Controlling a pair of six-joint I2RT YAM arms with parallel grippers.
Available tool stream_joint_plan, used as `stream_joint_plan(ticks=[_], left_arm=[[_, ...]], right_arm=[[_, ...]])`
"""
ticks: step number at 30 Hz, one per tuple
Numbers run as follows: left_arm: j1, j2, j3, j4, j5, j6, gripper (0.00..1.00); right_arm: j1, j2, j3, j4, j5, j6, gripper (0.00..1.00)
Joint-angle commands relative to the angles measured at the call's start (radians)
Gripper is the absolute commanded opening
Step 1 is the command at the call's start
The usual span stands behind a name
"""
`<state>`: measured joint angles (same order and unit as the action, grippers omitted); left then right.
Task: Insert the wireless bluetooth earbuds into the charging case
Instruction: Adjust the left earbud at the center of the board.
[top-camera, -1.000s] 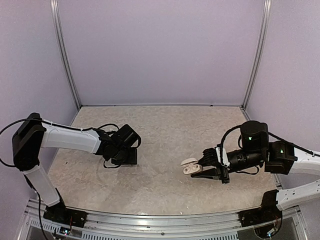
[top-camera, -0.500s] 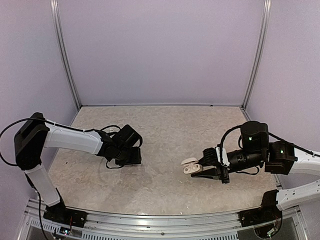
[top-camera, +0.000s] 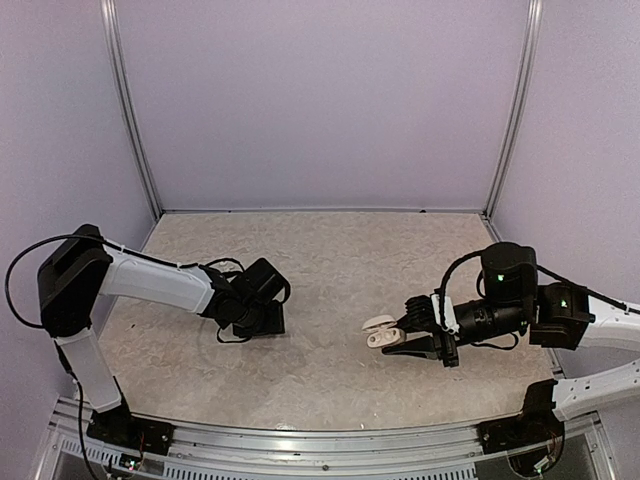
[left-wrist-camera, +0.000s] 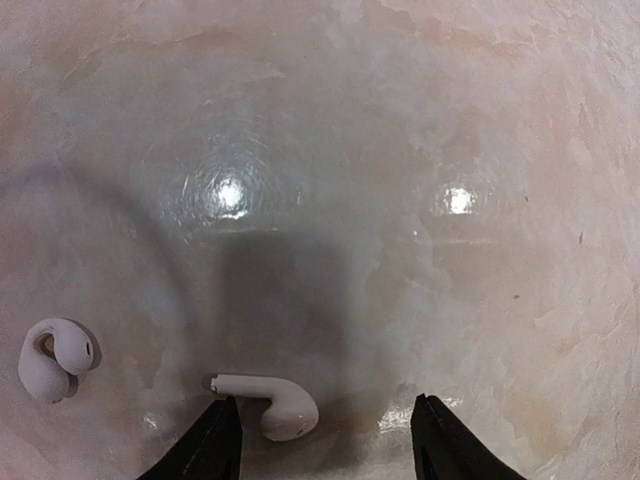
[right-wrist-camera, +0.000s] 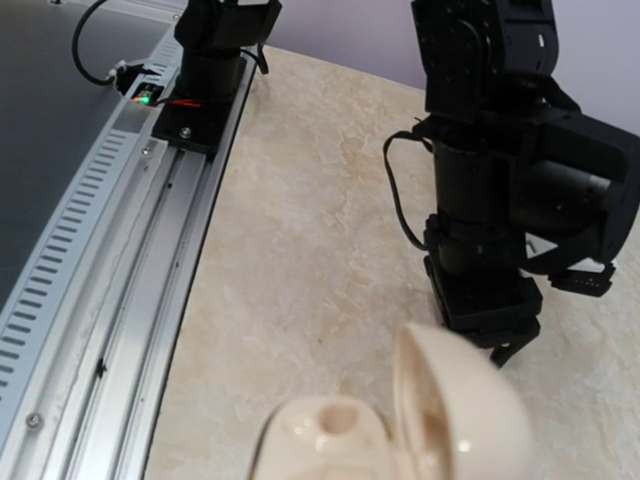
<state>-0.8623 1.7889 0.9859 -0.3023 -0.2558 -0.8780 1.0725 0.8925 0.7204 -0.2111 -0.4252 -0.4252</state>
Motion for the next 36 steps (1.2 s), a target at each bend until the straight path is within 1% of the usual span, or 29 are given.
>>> stream_joint_plan(ticks=[1,6,14,17,20,24,26,31,34,36], left_arm=[[0.02,0.035,-0.001,0.015,-0.012,0.007,0.59],[0.018,0.074,0.04,0.039,0.007,0.068,0.58],[-0.015,0.129,0.112,0.061,0.031,0.188,0.55],[-0.015,0.132,0.126,0.066,0.053,0.234,0.54],[-0.018,0.115,0.122,0.093,0.081,0.315,0.53],[-0.024,0.038,0.067,0.174,0.111,0.445,0.55],[-0.021,-0.008,0.034,0.221,0.116,0.497,0.54],[-0.012,-0.101,-0.042,0.287,0.101,0.543,0.51],[-0.017,-0.137,-0.088,0.295,0.114,0.588,0.49],[-0.01,-0.155,-0.125,0.338,0.154,0.621,0.47]], right_arm=[[0.011,-0.016,-0.011,0.022,0.002,0.008,0.0],[0.01,-0.018,-0.014,0.021,0.008,0.007,0.0],[0.01,-0.011,-0.009,0.016,0.008,0.003,0.0],[0.01,-0.012,-0.009,0.014,0.006,0.003,0.0],[0.011,-0.012,-0.01,0.013,0.007,0.005,0.0],[0.011,-0.011,-0.01,0.016,0.006,0.005,0.0],[0.01,-0.012,-0.01,0.018,0.005,0.005,0.0],[0.01,-0.011,-0.009,0.019,0.007,0.004,0.0],[0.011,-0.012,-0.007,0.014,0.005,0.005,0.0],[0.01,-0.014,-0.006,0.013,0.003,0.005,0.0]])
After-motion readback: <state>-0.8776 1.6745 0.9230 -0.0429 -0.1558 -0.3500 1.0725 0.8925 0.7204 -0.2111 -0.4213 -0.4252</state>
